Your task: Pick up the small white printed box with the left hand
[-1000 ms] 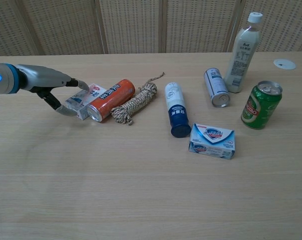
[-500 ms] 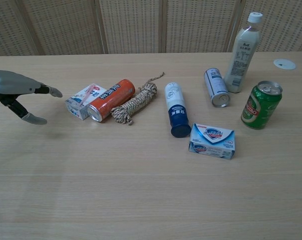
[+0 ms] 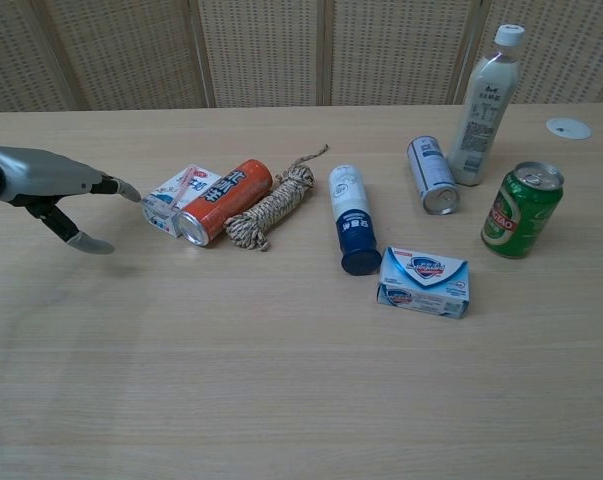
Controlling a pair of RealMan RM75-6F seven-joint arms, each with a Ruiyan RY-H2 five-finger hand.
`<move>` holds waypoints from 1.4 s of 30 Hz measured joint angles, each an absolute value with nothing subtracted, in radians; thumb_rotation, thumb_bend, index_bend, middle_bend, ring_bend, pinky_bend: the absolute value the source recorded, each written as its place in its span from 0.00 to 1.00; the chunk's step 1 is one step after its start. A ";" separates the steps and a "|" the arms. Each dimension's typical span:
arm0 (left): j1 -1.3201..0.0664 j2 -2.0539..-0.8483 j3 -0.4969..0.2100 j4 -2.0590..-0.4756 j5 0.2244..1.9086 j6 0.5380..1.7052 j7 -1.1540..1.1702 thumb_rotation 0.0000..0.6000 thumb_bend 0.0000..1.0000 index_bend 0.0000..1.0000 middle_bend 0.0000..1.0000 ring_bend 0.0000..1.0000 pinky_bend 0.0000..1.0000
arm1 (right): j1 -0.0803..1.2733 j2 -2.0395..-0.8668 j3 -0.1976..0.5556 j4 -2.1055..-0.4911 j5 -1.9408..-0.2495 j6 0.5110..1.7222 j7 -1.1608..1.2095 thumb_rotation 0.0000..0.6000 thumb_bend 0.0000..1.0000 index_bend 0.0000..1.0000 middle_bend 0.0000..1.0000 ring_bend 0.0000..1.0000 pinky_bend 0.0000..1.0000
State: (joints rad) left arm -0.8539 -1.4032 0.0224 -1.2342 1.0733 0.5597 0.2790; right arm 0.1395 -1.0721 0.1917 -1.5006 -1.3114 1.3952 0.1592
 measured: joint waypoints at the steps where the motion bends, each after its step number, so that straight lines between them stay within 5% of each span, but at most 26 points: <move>1: -0.854 -1.400 0.022 -1.235 1.074 0.561 0.278 0.44 0.27 0.00 0.00 0.00 0.00 | 0.138 -1.071 0.192 -1.501 -1.310 1.396 0.158 0.50 0.25 0.00 0.02 0.00 0.00; 42: -0.934 -1.520 -0.031 -1.241 1.126 0.535 0.244 0.42 0.27 0.00 0.00 0.00 0.00 | 0.108 -1.074 0.189 -1.474 -1.306 1.411 0.211 0.50 0.25 0.00 0.02 0.00 0.00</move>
